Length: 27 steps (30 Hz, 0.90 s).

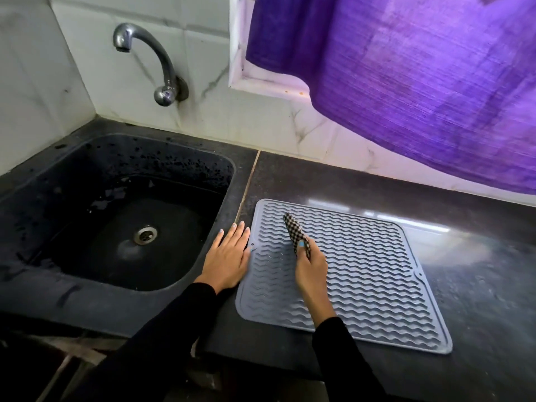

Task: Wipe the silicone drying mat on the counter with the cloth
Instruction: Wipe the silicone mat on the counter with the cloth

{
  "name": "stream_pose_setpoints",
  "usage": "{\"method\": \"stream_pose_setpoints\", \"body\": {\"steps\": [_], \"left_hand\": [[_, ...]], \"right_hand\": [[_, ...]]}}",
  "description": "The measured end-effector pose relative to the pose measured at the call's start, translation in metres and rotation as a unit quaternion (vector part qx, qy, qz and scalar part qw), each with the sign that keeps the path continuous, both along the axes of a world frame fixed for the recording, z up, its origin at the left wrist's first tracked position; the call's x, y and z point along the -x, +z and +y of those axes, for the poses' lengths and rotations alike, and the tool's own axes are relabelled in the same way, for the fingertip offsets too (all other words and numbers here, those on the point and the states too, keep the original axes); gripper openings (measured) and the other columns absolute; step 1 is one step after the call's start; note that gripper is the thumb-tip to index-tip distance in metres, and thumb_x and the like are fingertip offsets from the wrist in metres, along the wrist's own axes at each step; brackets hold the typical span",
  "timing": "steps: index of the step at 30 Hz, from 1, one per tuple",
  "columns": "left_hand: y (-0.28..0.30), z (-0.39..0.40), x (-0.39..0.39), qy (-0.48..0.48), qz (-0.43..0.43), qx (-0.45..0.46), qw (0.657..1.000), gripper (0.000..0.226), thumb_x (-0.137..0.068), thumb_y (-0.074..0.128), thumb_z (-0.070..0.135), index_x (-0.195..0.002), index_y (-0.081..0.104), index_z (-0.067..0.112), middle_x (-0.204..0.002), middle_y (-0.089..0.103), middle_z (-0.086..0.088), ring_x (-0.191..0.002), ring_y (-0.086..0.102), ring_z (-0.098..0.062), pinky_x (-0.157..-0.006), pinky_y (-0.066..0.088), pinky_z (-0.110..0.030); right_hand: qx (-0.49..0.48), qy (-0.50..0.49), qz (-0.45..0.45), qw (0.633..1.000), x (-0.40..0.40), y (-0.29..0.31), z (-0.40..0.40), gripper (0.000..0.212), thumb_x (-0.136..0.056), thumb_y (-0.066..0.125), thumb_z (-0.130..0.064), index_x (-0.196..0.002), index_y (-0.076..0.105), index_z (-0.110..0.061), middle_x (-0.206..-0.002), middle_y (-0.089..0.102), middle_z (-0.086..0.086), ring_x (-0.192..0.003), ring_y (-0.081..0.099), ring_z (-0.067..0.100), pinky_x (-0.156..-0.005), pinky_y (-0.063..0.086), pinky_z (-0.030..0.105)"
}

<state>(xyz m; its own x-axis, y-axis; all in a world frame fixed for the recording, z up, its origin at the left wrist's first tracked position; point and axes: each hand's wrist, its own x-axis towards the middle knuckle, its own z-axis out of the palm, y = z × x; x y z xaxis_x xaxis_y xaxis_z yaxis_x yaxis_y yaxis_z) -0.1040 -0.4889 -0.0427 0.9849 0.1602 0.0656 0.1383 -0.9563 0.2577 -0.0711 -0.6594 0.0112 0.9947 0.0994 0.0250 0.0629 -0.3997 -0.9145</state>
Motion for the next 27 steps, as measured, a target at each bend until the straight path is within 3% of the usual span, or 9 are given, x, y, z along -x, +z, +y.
{"method": "stream_pose_setpoints", "body": {"steps": [2, 3, 6, 13, 16, 19, 21, 23, 27], "left_hand": [[-0.001, -0.004, 0.008, 0.009, -0.002, 0.001, 1.000, 0.082, -0.078, -0.012, 0.048, -0.148, 0.012, 0.014, -0.157, 0.007, -0.002, -0.145, 0.003, -0.013, -0.116, -0.003, -0.034], [0.000, -0.004, 0.010, 0.013, -0.005, 0.002, 1.000, 0.080, -0.078, -0.010, 0.046, -0.148, 0.014, 0.014, -0.157, 0.008, -0.002, -0.145, 0.005, -0.013, -0.116, -0.002, -0.034], [0.001, -0.006, 0.009, 0.025, -0.017, -0.004, 1.000, 0.078, -0.079, -0.007, 0.043, -0.147, 0.017, 0.016, -0.156, 0.012, 0.000, -0.144, 0.008, -0.012, -0.117, 0.000, -0.034], [-0.004, -0.009, 0.005, 0.036, -0.023, -0.028, 0.999, 0.074, -0.080, -0.005, 0.040, -0.148, 0.017, 0.018, -0.156, 0.013, 0.001, -0.144, 0.008, -0.011, -0.117, 0.000, -0.034], [-0.003, -0.009, 0.006, 0.036, -0.024, -0.025, 0.999, 0.075, -0.080, -0.006, 0.041, -0.148, 0.017, 0.019, -0.156, 0.013, 0.002, -0.144, 0.007, -0.010, -0.116, 0.000, -0.034], [-0.002, -0.007, 0.005, 0.036, -0.021, -0.019, 0.999, 0.077, -0.078, -0.006, 0.043, -0.148, 0.017, 0.020, -0.156, 0.012, 0.003, -0.144, 0.006, -0.009, -0.116, -0.001, -0.032], [-0.001, -0.006, 0.005, 0.033, -0.020, -0.014, 0.999, 0.078, -0.078, -0.006, 0.044, -0.148, 0.017, 0.020, -0.156, 0.012, 0.003, -0.144, 0.006, -0.009, -0.116, 0.000, -0.033], [-0.001, -0.007, 0.006, 0.031, -0.023, -0.015, 0.999, 0.078, -0.078, -0.006, 0.044, -0.147, 0.019, 0.020, -0.156, 0.015, 0.003, -0.144, 0.008, -0.010, -0.117, 0.002, -0.033], [-0.002, -0.007, 0.005, 0.039, -0.029, -0.008, 0.999, 0.077, -0.078, -0.005, 0.043, -0.147, 0.021, 0.020, -0.156, 0.016, 0.002, -0.144, 0.010, -0.010, -0.117, 0.003, -0.034]], "right_hand": [[0.106, 0.044, -0.045, 0.992, 0.009, 0.004, 0.004, 0.029, -0.095, 0.043, -0.008, -0.121, 0.055, -0.011, -0.116, 0.062, 0.005, -0.106, 0.056, 0.020, -0.084, 0.038, 0.020], [0.170, 0.085, -0.063, 0.980, 0.016, 0.000, 0.008, 0.032, -0.093, 0.042, -0.005, -0.123, 0.052, -0.011, -0.123, 0.057, 0.007, -0.114, 0.052, 0.022, -0.093, 0.038, 0.023], [0.348, 0.178, -0.089, 0.916, 0.033, -0.015, 0.013, 0.054, -0.091, 0.033, 0.001, -0.143, 0.026, -0.012, -0.156, 0.016, 0.008, -0.145, 0.009, 0.024, -0.119, 0.007, 0.036], [0.436, 0.189, -0.100, 0.874, 0.026, -0.014, 0.015, 0.055, -0.095, 0.025, -0.002, -0.147, 0.013, -0.016, -0.158, 0.000, 0.003, -0.145, -0.003, 0.030, -0.119, 0.000, 0.041], [0.431, 0.207, -0.121, 0.870, 0.019, -0.011, 0.012, 0.053, -0.095, 0.029, -0.001, -0.146, 0.022, -0.016, -0.157, 0.010, 0.000, -0.145, 0.005, 0.029, -0.119, 0.005, 0.041], [0.295, 0.244, -0.046, 0.923, -0.012, -0.009, 0.001, 0.050, -0.090, 0.040, 0.005, -0.135, 0.045, -0.016, -0.148, 0.038, 0.002, -0.138, 0.029, 0.026, -0.116, 0.021, 0.036], [0.128, 0.209, 0.070, 0.967, -0.027, 0.005, -0.007, 0.036, -0.090, 0.043, 0.002, -0.117, 0.062, -0.014, -0.119, 0.062, 0.009, -0.115, 0.054, 0.025, -0.096, 0.043, 0.032], [0.011, 0.099, 0.093, 0.991, -0.031, 0.015, -0.015, 0.031, -0.090, 0.042, 0.001, -0.103, 0.066, -0.013, -0.094, 0.065, 0.004, -0.094, 0.057, 0.021, -0.075, 0.043, 0.027], [0.225, 0.072, -0.096, 0.967, -0.003, 0.015, -0.020, 0.042, -0.085, 0.044, 0.007, -0.123, 0.055, -0.008, -0.115, 0.060, 0.007, -0.109, 0.055, 0.024, -0.095, 0.038, 0.028]]}}
